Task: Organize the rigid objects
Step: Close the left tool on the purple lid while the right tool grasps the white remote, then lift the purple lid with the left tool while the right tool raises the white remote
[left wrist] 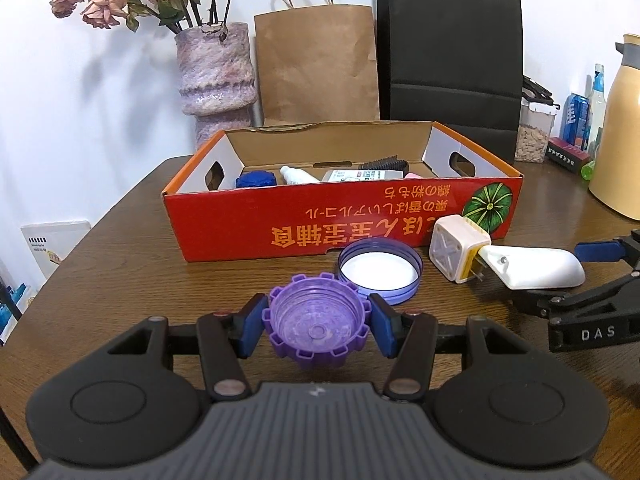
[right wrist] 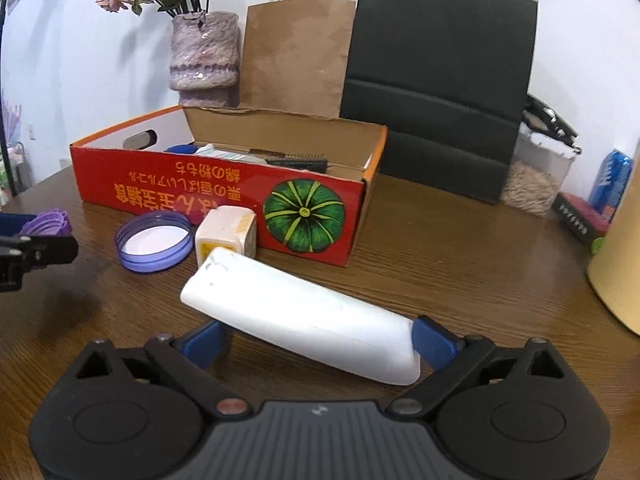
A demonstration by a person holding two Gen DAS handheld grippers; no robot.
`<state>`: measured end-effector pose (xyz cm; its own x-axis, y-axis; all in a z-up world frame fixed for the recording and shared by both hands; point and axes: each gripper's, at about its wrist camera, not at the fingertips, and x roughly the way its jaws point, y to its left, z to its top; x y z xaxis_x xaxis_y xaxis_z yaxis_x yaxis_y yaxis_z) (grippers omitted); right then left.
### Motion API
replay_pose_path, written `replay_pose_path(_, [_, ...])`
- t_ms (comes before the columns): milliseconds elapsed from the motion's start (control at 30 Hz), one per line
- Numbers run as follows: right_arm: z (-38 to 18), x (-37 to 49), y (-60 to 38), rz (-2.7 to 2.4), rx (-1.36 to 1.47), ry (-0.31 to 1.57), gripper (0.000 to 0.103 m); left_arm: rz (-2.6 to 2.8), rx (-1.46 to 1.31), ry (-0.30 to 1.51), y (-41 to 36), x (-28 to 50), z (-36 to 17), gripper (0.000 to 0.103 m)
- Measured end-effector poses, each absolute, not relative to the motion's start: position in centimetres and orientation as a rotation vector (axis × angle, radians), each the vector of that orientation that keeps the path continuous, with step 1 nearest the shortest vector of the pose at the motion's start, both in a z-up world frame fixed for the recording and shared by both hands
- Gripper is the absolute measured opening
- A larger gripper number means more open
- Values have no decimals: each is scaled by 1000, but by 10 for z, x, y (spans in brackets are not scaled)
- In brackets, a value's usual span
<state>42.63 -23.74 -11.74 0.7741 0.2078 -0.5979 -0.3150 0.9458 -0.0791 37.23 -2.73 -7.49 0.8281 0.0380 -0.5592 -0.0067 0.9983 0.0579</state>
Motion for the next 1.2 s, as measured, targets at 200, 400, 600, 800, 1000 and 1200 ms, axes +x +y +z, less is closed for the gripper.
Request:
replay_pose_path(200, [-115,430,-239,296,-160,611,73,18,50,593,-27,372,-74,55])
replay_pose_path(400, [-111,432,-247,275,-112,597,57,17,50,590,-27,371,-73,55])
replay_pose_path(600, [-112,437,-237,259,-169,576,59,14,50,587,-27,371,-73,55])
replay_pose_path(800, [-112,452,-228,255,-229,568,67,11,44,587,-26,371,-72,55])
replay_pose_path(1000, [-119,464,-213,238,-332,545,71,6,45,594,-26,373,-73,55])
replay_pose_path(1200, [-121,471,-204,262,-383,527,59,1,43,595,-27,373,-73,55])
